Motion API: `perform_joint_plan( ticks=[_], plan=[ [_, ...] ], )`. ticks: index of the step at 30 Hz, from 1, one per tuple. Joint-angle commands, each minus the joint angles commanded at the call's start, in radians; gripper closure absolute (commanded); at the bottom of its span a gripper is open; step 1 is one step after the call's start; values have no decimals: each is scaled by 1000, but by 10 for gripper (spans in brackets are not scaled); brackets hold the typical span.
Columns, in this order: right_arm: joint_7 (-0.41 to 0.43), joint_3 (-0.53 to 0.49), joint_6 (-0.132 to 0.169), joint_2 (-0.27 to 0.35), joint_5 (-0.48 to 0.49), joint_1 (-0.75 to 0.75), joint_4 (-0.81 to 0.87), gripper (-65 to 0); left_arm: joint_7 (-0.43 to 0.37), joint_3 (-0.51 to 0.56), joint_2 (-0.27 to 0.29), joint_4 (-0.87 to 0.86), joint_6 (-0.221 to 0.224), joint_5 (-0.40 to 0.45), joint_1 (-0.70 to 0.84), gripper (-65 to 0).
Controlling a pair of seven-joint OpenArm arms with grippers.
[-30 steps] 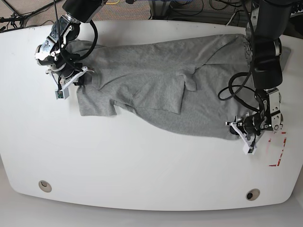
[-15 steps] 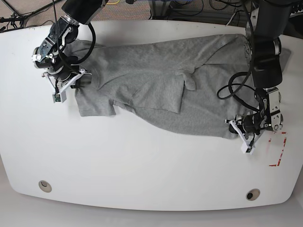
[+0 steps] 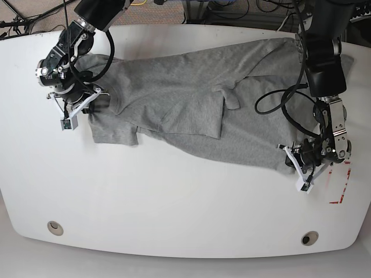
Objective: Fold the T-shirt properly
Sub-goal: 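Lift the T-shirt with both grippers and swing it across the table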
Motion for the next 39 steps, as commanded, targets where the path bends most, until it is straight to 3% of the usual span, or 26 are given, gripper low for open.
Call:
perform_joint_plan(
  ticks=[9,13,17,33,39],
  plan=[
    [-91,-9,0,51,0,110,44,0,89,-103,38,152,0,3,-15,0],
    [-123,-91,0,117,0,172,52,0,135,-117,40,206,0,3,-37,0],
    [-130,-149,0,146,-2,252,52,0,160,-118,41,255,2,3,-58,0],
    [-133,-382,0,308,-2,586,44,0,233,-140,68,470,118,3,-236,0],
    [-160,-460,0,377,2,783,-38,0,233,-169,69,562,206,5,-325,0]
  ],
)
